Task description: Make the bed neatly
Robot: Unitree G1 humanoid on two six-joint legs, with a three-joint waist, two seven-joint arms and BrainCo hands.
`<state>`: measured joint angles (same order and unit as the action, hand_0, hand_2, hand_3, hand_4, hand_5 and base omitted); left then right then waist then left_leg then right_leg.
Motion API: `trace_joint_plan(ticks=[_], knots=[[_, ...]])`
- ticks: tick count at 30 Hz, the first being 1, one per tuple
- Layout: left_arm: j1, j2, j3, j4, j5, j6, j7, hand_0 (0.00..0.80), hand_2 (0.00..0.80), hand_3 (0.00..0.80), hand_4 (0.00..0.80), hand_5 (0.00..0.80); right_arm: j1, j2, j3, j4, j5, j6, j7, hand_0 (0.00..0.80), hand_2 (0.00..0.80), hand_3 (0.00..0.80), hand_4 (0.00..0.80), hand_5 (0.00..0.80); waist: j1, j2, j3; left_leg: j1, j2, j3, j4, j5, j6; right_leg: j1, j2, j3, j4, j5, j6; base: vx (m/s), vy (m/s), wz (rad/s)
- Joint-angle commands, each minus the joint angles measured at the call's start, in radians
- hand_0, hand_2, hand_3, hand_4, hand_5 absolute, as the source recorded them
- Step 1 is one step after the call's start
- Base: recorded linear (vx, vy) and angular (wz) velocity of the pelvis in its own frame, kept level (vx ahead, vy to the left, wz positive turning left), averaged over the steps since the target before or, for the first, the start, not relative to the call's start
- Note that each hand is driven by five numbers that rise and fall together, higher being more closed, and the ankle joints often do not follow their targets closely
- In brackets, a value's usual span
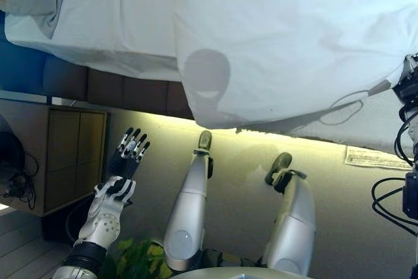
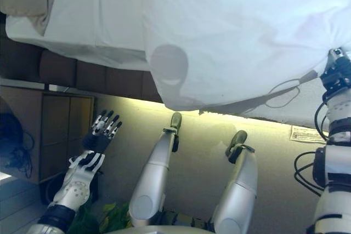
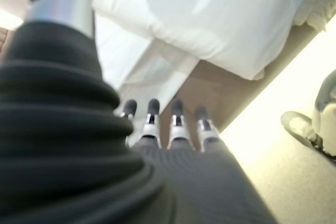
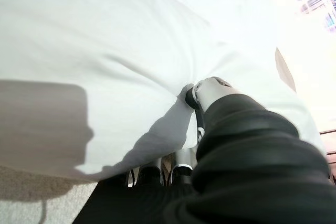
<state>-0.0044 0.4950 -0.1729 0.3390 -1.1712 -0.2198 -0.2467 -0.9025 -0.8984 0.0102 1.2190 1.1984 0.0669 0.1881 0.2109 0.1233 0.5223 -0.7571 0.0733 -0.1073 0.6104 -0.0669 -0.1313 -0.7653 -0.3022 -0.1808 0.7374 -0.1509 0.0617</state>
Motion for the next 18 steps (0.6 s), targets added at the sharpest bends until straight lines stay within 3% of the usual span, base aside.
trace_joint_plan(ticks=[1,3,4,10,13,18], knots=[[0.045,0.044,0.008,-0.029,-0.004,-0.015,-0.039,0.000,0.000,0.000,0.000,0.000,0.011,-0.045,-0.033,-0.079,0.016,-0.024,0.053,0.800,0.800,0.800,0.800,0.800,-0.006,-0.009,-0.002,0.088,0.024,0.045,-0.044,-0.015,0.085,0.103,-0.006,-0.004,-0.031,0.024,0.024,0.002,0.053,-0.02],[0.042,0.043,-0.004,-0.022,0.003,-0.019,-0.044,0.000,0.000,0.000,0.000,0.000,0.026,-0.037,-0.041,-0.076,0.001,-0.017,0.067,0.800,0.800,0.800,0.800,0.800,-0.005,-0.015,-0.002,0.122,0.030,0.048,-0.067,-0.010,0.081,0.137,-0.005,-0.008,-0.058,0.031,0.028,-0.039,0.052,-0.03],[0.034,0.044,-0.011,-0.017,0.010,-0.018,-0.047,0.000,0.000,0.000,0.000,0.000,0.029,-0.032,-0.039,-0.074,0.002,-0.011,0.080,0.800,0.800,0.800,0.800,0.800,-0.006,-0.020,-0.002,0.129,0.034,0.055,-0.091,0.021,0.081,0.147,-0.005,-0.019,-0.092,0.062,0.021,-0.075,0.055,-0.05],[-0.034,0.058,-0.079,0.064,0.174,0.006,-0.029,0.000,0.000,0.000,0.000,0.000,0.055,0.019,-0.017,-0.077,0.000,0.023,0.146,0.800,0.800,0.800,0.800,0.800,-0.023,-0.065,-0.002,0.306,0.053,0.087,-0.212,0.057,0.062,0.330,0.015,-0.025,-0.266,0.115,0.048,0.005,0.062,-0.11],[-0.080,0.067,-0.154,0.142,0.367,0.093,0.047,0.000,0.000,0.000,0.000,0.000,0.063,0.061,0.016,-0.107,-0.014,0.037,0.165,0.800,0.800,0.800,0.800,0.800,-0.040,-0.081,-0.037,0.383,0.068,0.107,-0.292,0.083,0.051,0.404,0.029,-0.019,-0.366,0.149,0.061,0.050,0.087,-0.11],[-0.200,0.049,-0.248,0.232,0.398,0.249,0.023,0.000,0.000,0.000,0.000,0.000,0.048,0.123,0.082,-0.161,0.002,0.055,0.175,0.800,0.800,0.800,0.800,0.800,-0.083,-0.100,-0.100,0.492,0.098,0.151,-0.424,0.127,0.030,0.510,0.050,-0.008,-0.513,0.195,0.076,0.044,0.094,-0.17]])
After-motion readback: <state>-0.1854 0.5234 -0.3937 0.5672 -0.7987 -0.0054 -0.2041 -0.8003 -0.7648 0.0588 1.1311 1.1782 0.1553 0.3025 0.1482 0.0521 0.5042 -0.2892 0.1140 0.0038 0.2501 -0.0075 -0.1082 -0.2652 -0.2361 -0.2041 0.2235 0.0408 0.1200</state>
